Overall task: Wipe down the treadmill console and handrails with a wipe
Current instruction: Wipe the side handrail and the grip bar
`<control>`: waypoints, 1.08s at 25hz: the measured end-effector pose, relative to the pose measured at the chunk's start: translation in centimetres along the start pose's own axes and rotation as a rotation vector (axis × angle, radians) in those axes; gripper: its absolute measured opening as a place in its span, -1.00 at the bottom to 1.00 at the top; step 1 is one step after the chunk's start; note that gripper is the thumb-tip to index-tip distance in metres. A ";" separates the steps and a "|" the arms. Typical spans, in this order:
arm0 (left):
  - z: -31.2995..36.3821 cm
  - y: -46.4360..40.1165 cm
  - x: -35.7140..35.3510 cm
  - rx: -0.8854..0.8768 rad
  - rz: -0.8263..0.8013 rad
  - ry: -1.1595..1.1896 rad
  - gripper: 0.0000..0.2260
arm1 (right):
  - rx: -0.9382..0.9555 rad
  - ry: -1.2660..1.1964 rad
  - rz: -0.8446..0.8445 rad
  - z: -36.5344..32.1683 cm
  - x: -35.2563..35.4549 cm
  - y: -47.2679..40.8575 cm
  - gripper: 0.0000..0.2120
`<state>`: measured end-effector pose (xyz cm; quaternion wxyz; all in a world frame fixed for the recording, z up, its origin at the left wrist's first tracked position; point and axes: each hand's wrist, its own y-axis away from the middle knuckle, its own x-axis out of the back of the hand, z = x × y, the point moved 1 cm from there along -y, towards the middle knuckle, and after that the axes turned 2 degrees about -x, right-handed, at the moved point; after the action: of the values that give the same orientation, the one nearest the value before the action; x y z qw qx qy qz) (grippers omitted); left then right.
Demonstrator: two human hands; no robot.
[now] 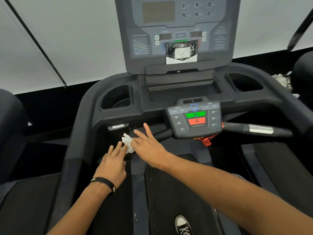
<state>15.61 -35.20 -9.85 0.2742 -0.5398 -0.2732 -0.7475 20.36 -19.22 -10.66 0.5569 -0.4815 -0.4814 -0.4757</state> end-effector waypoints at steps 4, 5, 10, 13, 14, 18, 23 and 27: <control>4.3 -2.2 -1.8 -0.055 -0.032 -0.008 -0.42 | -0.046 0.043 0.006 5.0 1.1 3.4 -0.76; 5.2 -3.0 -2.0 -0.065 -0.028 -0.006 -0.41 | -0.081 0.032 0.014 6.1 1.3 4.2 -0.74; 10.8 -6.7 -2.3 -0.230 -0.016 0.080 -0.41 | -0.378 -0.539 0.297 9.6 2.3 8.1 -0.74; 15.7 -9.0 -1.4 -0.348 0.055 0.054 -0.47 | -0.614 -0.861 0.516 11.5 4.3 10.4 -0.82; 17.4 -9.5 -1.0 -0.370 0.074 0.019 -0.48 | -0.688 -0.910 0.577 12.6 4.9 11.5 -0.83; 23.0 -11.7 0.5 -0.491 0.048 -0.079 -0.47 | -1.007 -0.883 0.729 20.2 5.3 18.2 -0.88; 27.1 -13.6 -0.3 -0.546 -0.056 -0.215 -0.48 | -0.780 -0.621 0.361 24.4 1.6 21.4 -0.70; 27.5 -14.0 -1.3 -0.554 -0.072 -0.254 -0.47 | -0.644 -0.510 0.176 24.0 -2.5 22.4 -0.65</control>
<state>24.18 -5.85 -5.27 0.0537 -0.6730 -0.1102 -0.7295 40.54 6.72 -13.11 0.2792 -0.7726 -0.3876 -0.4181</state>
